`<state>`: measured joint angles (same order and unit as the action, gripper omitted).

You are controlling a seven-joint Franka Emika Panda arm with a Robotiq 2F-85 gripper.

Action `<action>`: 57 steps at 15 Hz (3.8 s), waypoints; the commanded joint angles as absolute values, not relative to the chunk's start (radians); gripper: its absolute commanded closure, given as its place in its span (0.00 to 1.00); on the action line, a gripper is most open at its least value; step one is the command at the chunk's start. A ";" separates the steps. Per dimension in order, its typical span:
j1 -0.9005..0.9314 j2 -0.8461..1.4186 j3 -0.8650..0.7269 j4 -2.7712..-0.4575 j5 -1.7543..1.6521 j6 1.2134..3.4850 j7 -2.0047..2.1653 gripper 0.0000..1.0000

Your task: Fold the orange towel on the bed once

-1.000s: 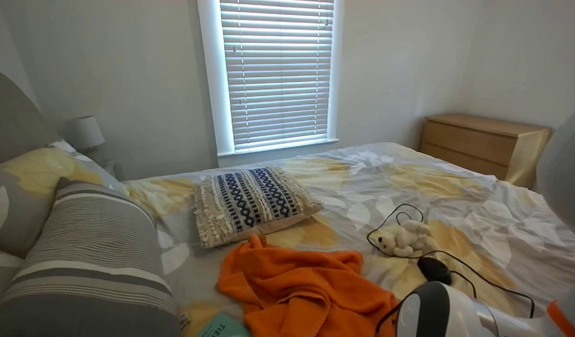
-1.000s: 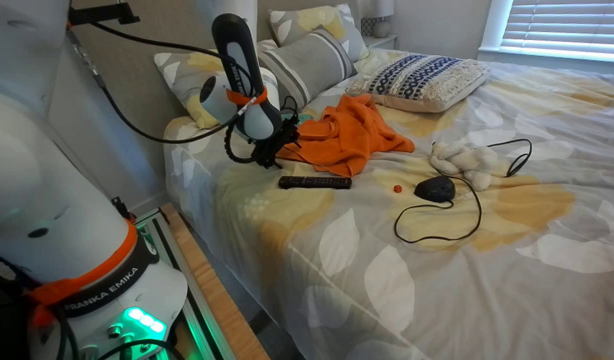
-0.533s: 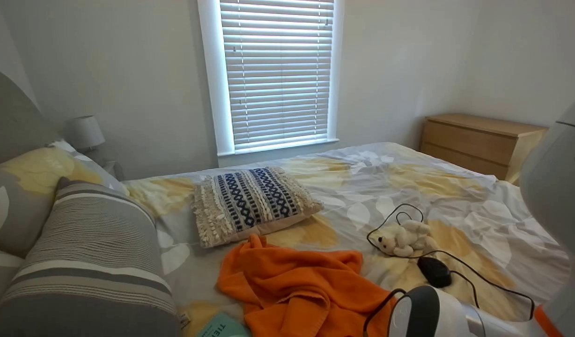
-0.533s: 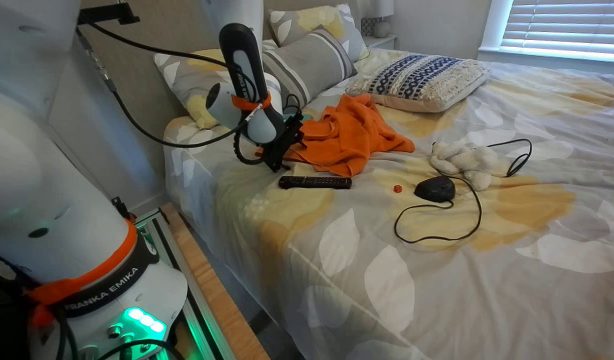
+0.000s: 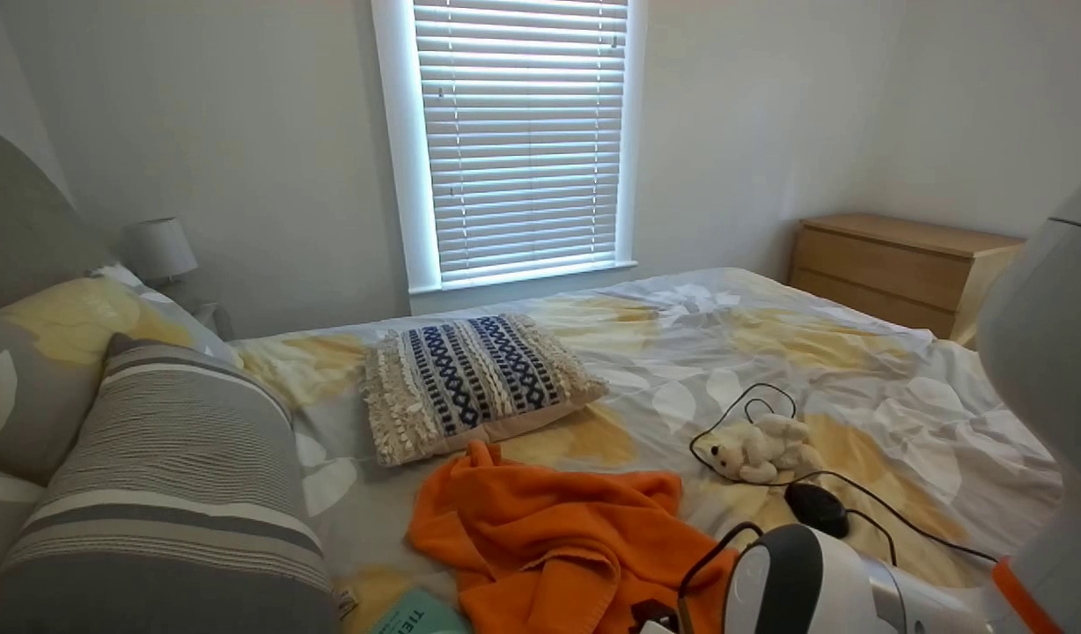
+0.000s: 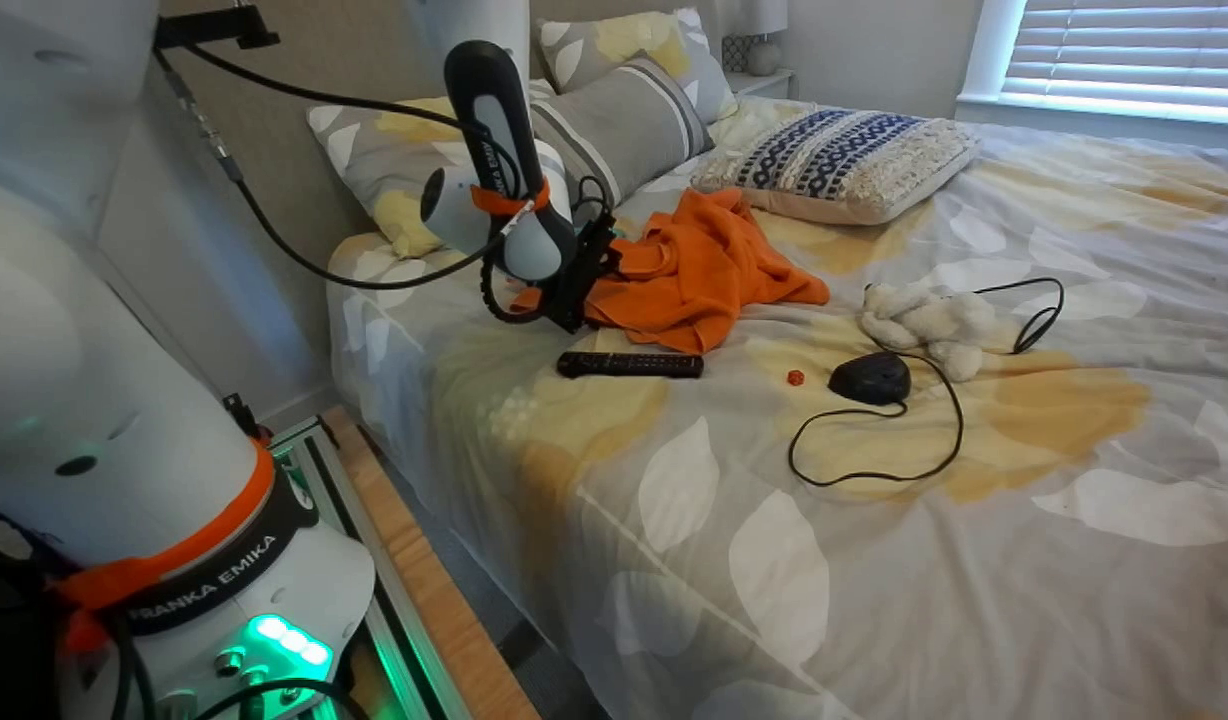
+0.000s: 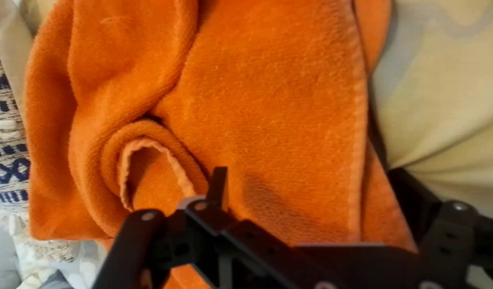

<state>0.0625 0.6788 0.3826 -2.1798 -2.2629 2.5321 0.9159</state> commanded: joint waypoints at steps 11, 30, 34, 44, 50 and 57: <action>0.029 0.679 0.438 -2.166 -2.288 2.657 1.019 1.00; -0.005 0.271 0.412 -2.624 -2.181 3.320 1.047 0.98; -0.012 0.143 0.385 -2.694 -2.187 3.361 1.071 0.98; -0.116 -0.007 0.287 -2.679 -2.154 3.550 0.996 0.91; -0.105 0.016 0.295 -2.675 -2.152 3.548 0.996 0.91; -0.169 0.003 0.211 -2.531 -2.302 3.489 1.109 0.98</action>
